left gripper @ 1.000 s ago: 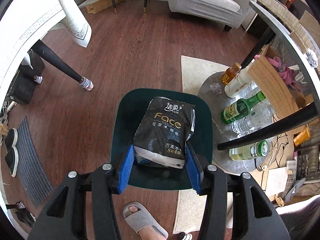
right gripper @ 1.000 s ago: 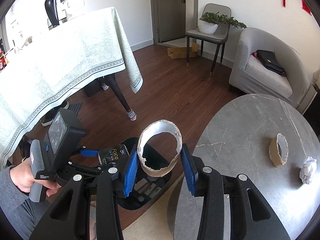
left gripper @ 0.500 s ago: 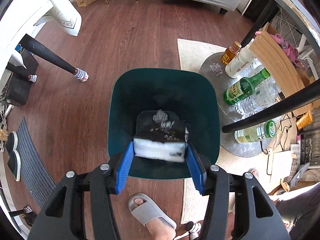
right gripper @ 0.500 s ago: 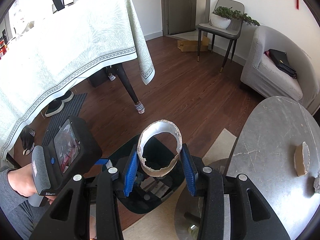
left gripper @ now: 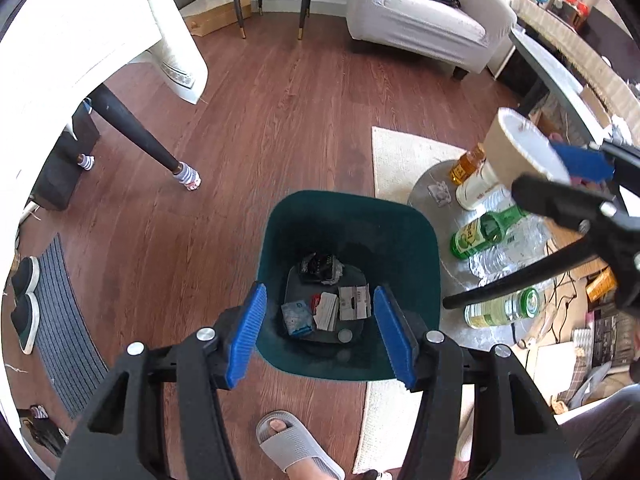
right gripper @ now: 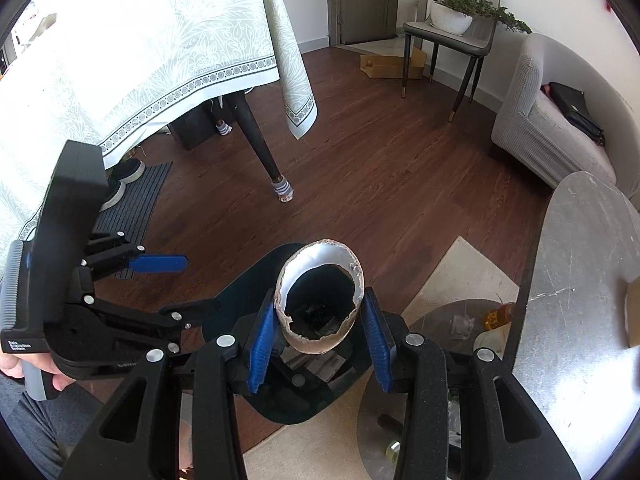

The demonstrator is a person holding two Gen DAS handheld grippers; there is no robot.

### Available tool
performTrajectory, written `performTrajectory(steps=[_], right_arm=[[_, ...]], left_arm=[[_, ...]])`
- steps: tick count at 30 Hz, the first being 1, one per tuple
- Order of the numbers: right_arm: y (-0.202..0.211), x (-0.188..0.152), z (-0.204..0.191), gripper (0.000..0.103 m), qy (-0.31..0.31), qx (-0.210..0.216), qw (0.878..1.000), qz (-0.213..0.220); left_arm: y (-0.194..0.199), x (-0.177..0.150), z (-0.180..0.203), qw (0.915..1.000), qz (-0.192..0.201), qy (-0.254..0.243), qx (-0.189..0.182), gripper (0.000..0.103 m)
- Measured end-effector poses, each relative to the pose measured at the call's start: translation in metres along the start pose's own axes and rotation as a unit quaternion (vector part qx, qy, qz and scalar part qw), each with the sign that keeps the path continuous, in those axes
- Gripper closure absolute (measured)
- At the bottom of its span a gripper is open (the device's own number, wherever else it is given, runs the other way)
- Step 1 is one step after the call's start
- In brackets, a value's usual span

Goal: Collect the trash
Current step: 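Lower the cardboard tube into the bin with the right tool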

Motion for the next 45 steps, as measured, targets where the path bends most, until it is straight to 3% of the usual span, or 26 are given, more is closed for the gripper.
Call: performTrajectory(steps=[10, 21, 31, 36, 39, 45], right_arm=[[-0.047, -0.024, -0.019, 0.061, 0.002, 0.007, 0.999, -0.046], [-0.104, -0.059, -0.033, 0.061, 0.013, 0.007, 0.994, -0.104], [-0.130, -0.081, -0.032, 0.060, 0.022, -0.006, 0.991, -0.133], [-0.131, -0.085, -0.031, 0.058, 0.034, -0.015, 0.990, -0.132], [-0.129, -0.084, -0.032, 0.051, 0.033, -0.009, 0.991, -0.128], [-0.118, -0.081, -0.033, 0.050, 0.039, -0.006, 0.992, -0.119]], left_arm=[[0.051, 0.025, -0.032, 0.9958, 0.071, 0.057, -0.014, 0.054], [0.094, 0.048, -0.022, 0.9897, 0.130, 0.051, -0.031, 0.071], [0.114, 0.062, -0.001, 0.9868, 0.153, 0.035, -0.039, 0.071], [0.124, 0.067, 0.003, 0.9847, 0.164, 0.038, -0.043, 0.071], [0.127, 0.069, 0.005, 0.9838, 0.169, 0.039, -0.046, 0.071], [0.131, 0.071, 0.009, 0.9826, 0.175, 0.039, -0.049, 0.071]])
Point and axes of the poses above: each gripper's, at about its wrist camera, not at the fingertips, and y roughly against the way its jaws point, z to its right, x to its top, the point moved 9 cm from there along -y, roughly the way its jaws point, and after that the axes turned 5 degrees about -y, right-handed, at the moved point
